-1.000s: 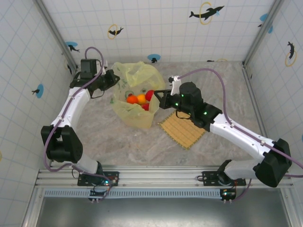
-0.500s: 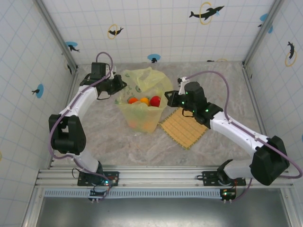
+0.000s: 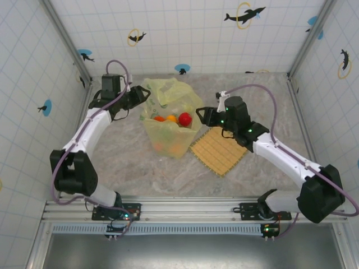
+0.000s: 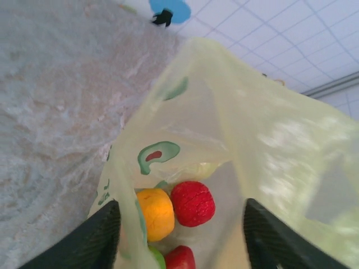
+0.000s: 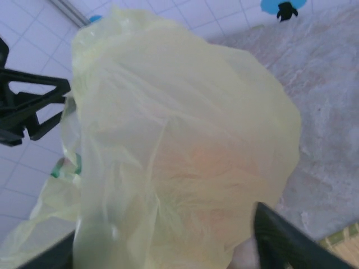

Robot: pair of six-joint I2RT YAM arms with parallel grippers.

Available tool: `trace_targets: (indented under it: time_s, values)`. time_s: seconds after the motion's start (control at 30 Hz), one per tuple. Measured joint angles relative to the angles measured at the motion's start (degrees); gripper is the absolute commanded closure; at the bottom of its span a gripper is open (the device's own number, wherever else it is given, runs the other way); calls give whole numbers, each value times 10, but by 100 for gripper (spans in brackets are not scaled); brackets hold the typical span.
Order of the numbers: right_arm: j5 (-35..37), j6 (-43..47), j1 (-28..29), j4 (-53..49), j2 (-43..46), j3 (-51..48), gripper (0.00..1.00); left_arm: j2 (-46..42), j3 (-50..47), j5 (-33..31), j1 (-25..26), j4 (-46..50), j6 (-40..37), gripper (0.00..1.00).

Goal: Place the fruits into the plastic bag

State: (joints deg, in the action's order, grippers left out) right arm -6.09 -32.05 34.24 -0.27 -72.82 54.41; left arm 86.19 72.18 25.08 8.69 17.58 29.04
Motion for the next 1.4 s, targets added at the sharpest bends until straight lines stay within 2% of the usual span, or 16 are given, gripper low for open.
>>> trace_targets:
  time_s: [0.13, 0.27, 0.33, 0.47, 0.57, 0.67, 0.83, 1.03, 1.2, 1.4]
  values:
    - [8, 27, -15, -21, 39, 6, 20, -68, -40, -31, 0, -24, -9, 14]
    - [44, 69, -24, -63, 71, 33, 15, -153, -95, -79, 0, -47, -22, 2]
    - [74, 94, -27, -82, 88, 42, 12, -203, -133, -113, 0, -59, -31, 2]
    - [150, 147, -41, -116, 127, 41, 0, -323, -256, -202, 0, -111, -44, 2]
    - [200, 174, -59, -122, 153, 9, 0, -394, -360, -276, 0, -147, -53, 2]
    - [234, 188, -81, -128, 169, -45, 0, -429, -446, -351, 0, -168, -56, 2]
    - [277, 202, -109, -129, 180, -135, 0, -423, -522, -443, 0, -202, -62, 2]
    - [312, 216, -163, -48, 205, -253, 1, -348, -565, -493, 0, -316, -82, 2]
    - [325, 218, -203, 60, 170, -360, 1, -253, -628, -512, -1, -440, -130, 2]
    - [331, 233, -223, 207, 105, -454, 1, -166, -666, -501, -9, -569, -179, 2]
